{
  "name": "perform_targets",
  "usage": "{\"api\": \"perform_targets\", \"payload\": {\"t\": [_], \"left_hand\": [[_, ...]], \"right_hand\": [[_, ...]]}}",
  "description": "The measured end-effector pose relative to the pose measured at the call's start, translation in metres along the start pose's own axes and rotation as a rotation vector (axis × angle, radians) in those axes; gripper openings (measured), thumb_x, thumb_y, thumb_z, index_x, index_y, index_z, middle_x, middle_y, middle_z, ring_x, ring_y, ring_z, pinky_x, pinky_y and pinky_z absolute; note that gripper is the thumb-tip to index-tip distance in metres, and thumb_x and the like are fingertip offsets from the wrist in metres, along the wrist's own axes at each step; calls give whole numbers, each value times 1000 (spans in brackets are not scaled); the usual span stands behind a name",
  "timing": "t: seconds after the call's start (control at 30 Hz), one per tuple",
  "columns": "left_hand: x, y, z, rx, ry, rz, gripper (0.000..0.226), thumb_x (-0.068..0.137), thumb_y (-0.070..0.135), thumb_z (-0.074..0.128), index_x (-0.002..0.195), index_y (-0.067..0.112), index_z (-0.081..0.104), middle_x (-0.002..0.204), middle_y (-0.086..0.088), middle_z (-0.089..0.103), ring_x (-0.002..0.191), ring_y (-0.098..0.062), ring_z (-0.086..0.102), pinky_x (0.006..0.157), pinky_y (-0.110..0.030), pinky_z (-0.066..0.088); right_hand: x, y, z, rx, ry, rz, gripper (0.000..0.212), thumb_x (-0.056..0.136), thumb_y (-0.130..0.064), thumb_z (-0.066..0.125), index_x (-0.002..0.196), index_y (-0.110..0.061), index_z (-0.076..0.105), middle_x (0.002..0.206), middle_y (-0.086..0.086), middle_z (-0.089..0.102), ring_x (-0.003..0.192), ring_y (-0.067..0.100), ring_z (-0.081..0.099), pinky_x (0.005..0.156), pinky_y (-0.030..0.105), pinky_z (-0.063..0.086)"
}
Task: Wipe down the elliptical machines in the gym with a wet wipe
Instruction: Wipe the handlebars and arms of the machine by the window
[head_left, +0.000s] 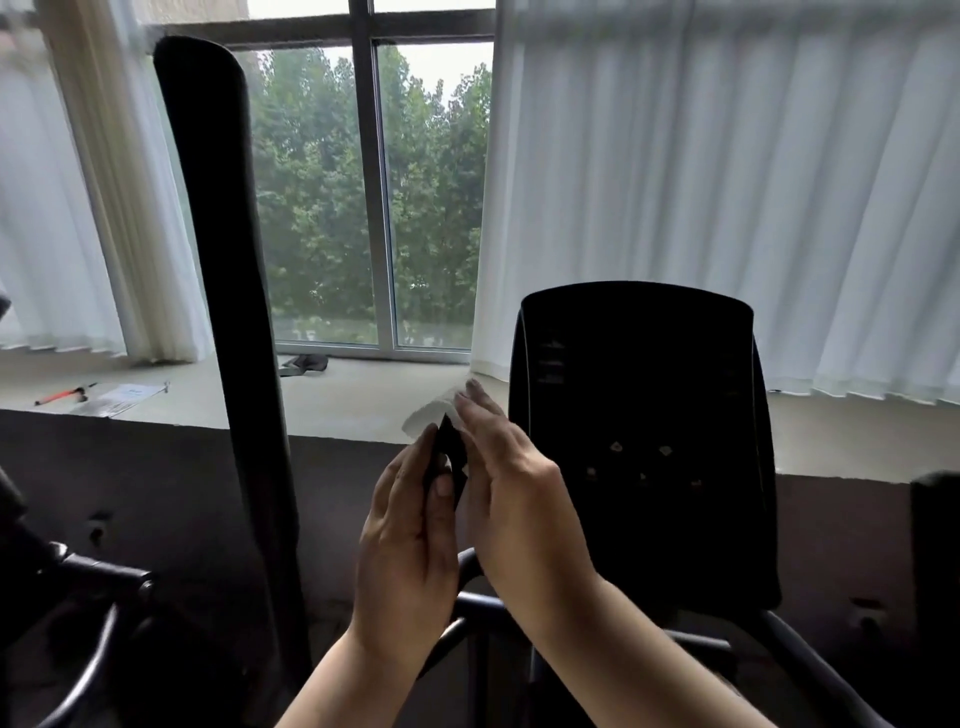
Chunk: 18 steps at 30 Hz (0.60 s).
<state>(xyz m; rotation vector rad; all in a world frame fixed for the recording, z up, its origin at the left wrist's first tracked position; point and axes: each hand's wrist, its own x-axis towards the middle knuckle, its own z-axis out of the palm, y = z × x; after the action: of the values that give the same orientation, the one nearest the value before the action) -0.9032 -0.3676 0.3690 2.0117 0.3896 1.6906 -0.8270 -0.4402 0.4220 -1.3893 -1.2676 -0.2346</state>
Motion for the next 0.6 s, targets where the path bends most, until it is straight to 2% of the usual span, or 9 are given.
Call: {"api": "perform_targets", "payload": {"t": [0.07, 0.13, 0.23, 0.3, 0.37, 0.43, 0.47, 0.53, 0.6], "left_hand": [[-2, -2, -1, -6, -1, 15, 46, 104, 26, 42, 144, 6, 53, 139, 0, 57, 130, 9, 49, 99, -4, 38], [-4, -4, -1, 1, -7, 30, 46, 104, 24, 42, 143, 3, 53, 139, -4, 58, 131, 9, 49, 100, -5, 38], [-5, -7, -1, 6, 3, 39, 46, 105, 22, 42, 141, -4, 53, 138, -10, 59, 132, 3, 50, 104, -9, 39], [-7, -8, 0, 12, 17, 49, 45, 107, 23, 41, 141, -6, 53, 138, -11, 59, 133, -4, 52, 106, -12, 40], [-12, -9, -1, 33, 26, 53, 43, 106, 18, 43, 140, -6, 53, 139, -11, 57, 134, 0, 49, 106, -11, 39], [-16, -9, -1, 47, 22, 63, 44, 106, 17, 43, 141, -7, 52, 140, -13, 55, 135, 9, 44, 105, -9, 38], [-17, -10, -2, 49, 15, 64, 46, 107, 21, 41, 142, -7, 51, 141, -15, 56, 135, 8, 44, 105, -9, 37], [-18, -12, -4, 36, -1, 63, 49, 109, 28, 37, 144, -4, 49, 140, -18, 57, 134, -4, 49, 107, -11, 38], [-19, -14, -5, 38, -4, 61, 50, 110, 29, 36, 144, -5, 49, 140, -18, 58, 132, -16, 53, 108, -14, 39]], "right_hand": [[-15, 8, 5, -18, 141, -29, 46, 107, -34, 42, 138, -5, 59, 141, 3, 59, 134, 3, 50, 111, 18, 41], [-20, 9, 5, 14, 180, 15, 42, 108, -33, 43, 137, -7, 60, 133, 0, 65, 126, 1, 57, 104, 16, 46], [-13, 4, 2, 85, 157, 152, 30, 108, -26, 45, 127, -14, 65, 111, -7, 75, 104, -4, 67, 86, 8, 47], [-12, 2, 0, 99, 137, 177, 30, 108, -24, 44, 129, -14, 63, 108, -6, 74, 102, -2, 68, 85, 11, 49], [-21, 3, 4, 47, 90, 184, 30, 108, -21, 44, 133, -14, 61, 111, -6, 73, 104, 0, 68, 87, 15, 52], [-35, 7, 5, 1, 29, 176, 30, 107, -18, 45, 134, -15, 60, 108, -11, 71, 102, -3, 68, 84, 11, 51], [-39, 7, 5, -7, 8, 172, 29, 107, -18, 46, 132, -16, 61, 105, -14, 70, 100, -4, 68, 81, 9, 50], [-37, 6, 4, 52, 26, 229, 26, 107, -19, 46, 125, -17, 64, 97, -15, 72, 93, -2, 69, 76, 10, 50], [-30, 2, 6, 156, 70, 279, 28, 107, -21, 47, 129, -17, 64, 102, -13, 73, 97, -3, 69, 81, 14, 52]]}}
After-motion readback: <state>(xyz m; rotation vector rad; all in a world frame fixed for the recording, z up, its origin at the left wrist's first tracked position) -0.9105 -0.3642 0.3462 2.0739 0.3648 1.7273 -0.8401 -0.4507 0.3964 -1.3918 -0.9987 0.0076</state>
